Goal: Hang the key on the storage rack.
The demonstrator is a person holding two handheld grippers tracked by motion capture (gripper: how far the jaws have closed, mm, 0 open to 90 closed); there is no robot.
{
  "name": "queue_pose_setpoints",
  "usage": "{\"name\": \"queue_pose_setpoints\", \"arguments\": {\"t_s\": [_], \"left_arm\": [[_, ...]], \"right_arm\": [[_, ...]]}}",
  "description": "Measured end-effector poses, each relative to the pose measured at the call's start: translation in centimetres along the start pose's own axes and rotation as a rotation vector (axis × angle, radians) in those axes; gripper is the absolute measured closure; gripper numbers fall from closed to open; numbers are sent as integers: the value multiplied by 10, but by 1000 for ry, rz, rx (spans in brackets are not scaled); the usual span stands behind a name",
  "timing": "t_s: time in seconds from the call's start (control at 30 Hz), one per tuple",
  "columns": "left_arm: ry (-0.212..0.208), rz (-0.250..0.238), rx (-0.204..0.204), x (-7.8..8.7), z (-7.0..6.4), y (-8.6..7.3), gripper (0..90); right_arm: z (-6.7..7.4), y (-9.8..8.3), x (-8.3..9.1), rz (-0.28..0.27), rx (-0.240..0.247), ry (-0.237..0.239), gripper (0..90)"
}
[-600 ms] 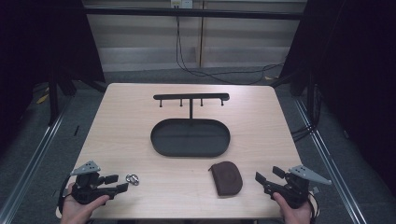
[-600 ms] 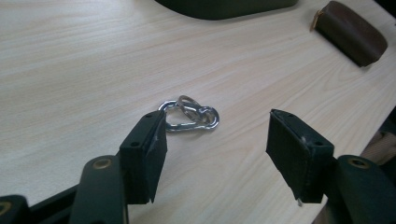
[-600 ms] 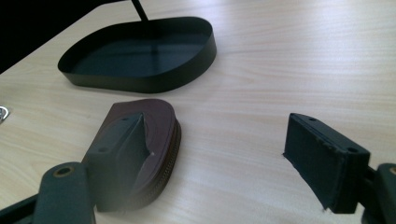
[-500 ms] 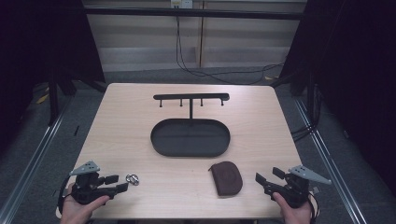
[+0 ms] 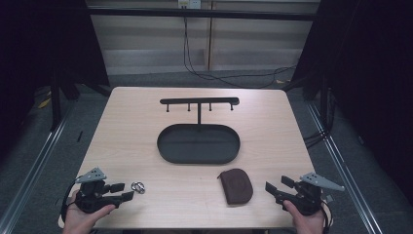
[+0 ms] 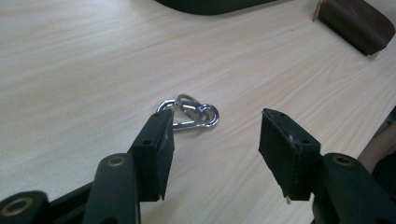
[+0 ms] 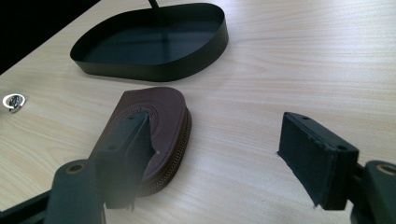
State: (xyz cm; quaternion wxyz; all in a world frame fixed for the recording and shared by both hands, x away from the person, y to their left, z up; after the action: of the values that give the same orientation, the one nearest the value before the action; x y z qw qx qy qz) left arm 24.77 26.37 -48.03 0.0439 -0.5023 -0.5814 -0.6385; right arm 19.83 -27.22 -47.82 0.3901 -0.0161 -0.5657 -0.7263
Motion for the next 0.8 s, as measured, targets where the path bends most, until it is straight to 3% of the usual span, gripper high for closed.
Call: {"name": "queue_pose_setpoints", "arguments": {"t_s": [0.17, 0.33, 0.47, 0.67, 0.8], "left_arm": [[15, -4, -30, 5, -8, 7, 478], [4, 36, 4, 3, -5, 12, 466], [-18, 71, 3, 2, -3, 21, 489], [11, 138, -31, -2, -2, 29, 482], [11, 212, -53, -7, -1, 33, 502]], "right_arm": [[5, 0, -1, 8, 26, 12, 227], [7, 2, 0, -17, 41, 12, 228], [7, 1, 0, -22, 36, 10, 223], [7, 1, -2, -12, 30, 6, 216], [7, 1, -3, -4, 31, 4, 210]]}}
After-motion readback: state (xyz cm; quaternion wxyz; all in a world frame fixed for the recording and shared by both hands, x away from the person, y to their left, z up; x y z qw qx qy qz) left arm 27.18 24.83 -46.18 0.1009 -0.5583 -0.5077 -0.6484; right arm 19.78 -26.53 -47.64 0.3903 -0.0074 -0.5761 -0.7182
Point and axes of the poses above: each handheld gripper's, and its own axes: x roughly backward along the jaws, y roughly out of its top, z roughly to its left, the point moved 3 cm from there along -x, roughly forward along the jaws, and after that the axes turned 8 degrees about y, right-handed, at the moved point
